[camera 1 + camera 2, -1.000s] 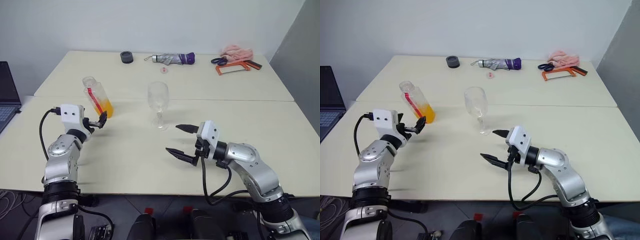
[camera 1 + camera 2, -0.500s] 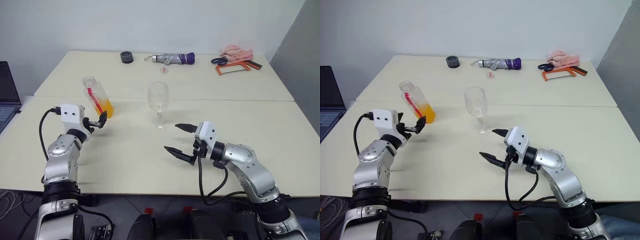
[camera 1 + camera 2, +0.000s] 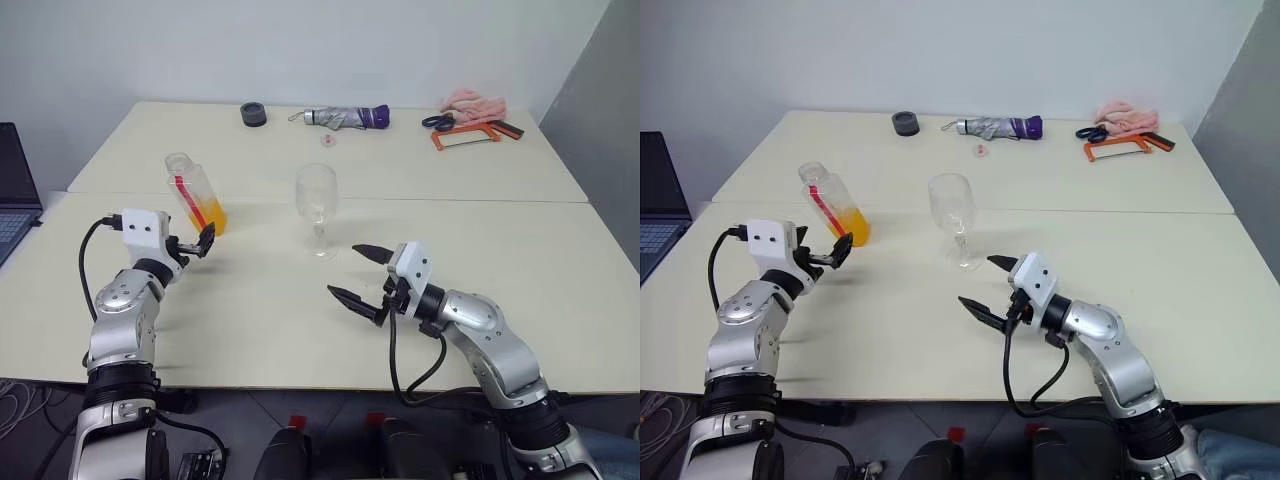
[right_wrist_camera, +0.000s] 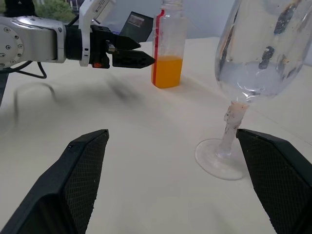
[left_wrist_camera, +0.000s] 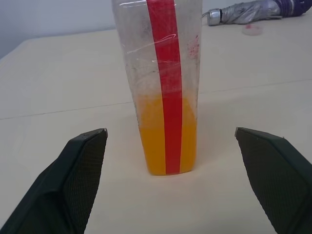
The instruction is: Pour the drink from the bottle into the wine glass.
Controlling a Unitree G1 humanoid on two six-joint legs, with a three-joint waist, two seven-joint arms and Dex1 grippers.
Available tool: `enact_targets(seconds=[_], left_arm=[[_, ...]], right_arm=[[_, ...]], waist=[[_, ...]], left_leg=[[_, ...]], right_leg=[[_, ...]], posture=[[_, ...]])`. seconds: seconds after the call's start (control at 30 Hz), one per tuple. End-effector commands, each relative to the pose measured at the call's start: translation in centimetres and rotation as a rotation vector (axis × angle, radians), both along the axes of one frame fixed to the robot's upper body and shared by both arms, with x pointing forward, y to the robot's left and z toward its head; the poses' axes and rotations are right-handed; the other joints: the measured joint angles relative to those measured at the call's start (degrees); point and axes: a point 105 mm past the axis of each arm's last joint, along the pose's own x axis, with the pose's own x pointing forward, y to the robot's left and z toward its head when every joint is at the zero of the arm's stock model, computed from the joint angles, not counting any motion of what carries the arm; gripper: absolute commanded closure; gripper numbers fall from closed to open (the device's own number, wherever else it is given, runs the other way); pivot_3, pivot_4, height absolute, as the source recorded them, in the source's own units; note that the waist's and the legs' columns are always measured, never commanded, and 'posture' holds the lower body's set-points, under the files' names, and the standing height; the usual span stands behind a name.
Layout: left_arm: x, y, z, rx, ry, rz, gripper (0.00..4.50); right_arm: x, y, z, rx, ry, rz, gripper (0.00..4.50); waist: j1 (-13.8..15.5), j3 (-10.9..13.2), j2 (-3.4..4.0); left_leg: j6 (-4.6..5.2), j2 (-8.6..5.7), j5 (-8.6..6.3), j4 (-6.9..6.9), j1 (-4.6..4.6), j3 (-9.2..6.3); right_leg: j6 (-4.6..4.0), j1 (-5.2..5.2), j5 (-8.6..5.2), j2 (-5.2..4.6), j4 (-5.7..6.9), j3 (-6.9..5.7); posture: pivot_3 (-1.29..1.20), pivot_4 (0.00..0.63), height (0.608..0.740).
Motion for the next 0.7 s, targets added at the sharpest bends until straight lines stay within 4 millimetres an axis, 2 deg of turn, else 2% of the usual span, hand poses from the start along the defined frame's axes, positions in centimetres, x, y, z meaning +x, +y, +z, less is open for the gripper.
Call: enact_targets(seconds=[0.03, 0.7], left_arm=[[0.2, 0.5, 1.9, 0.015, -0.048, 0.007, 0.00], [2.8, 0.2, 2.9, -0.004, -0.038, -0.003, 0.00]], right_arm=[[-1.4, 0.7, 1.9, 0.026, -0.044, 0.104, 0.04], [-0.6, 1.3, 3.3, 0.017, -0.088, 0.117, 0.04]], waist=[[0.0, 0.0, 0.00], [0.0, 0.0, -0.02]], left_leg=[[0.00, 0.00, 0.00, 0.00, 0.00, 0.00], [0.00, -0.08, 0.00, 0.02, -0.02, 0.00]], right_leg=[[0.00, 0.00, 0.00, 0.00, 0.00, 0.00], [0.00, -0.02, 0.00, 0.01, 0.02, -0.02]], posture=[[0.00, 0.150, 0.740], [0.00, 0.150, 0.740]])
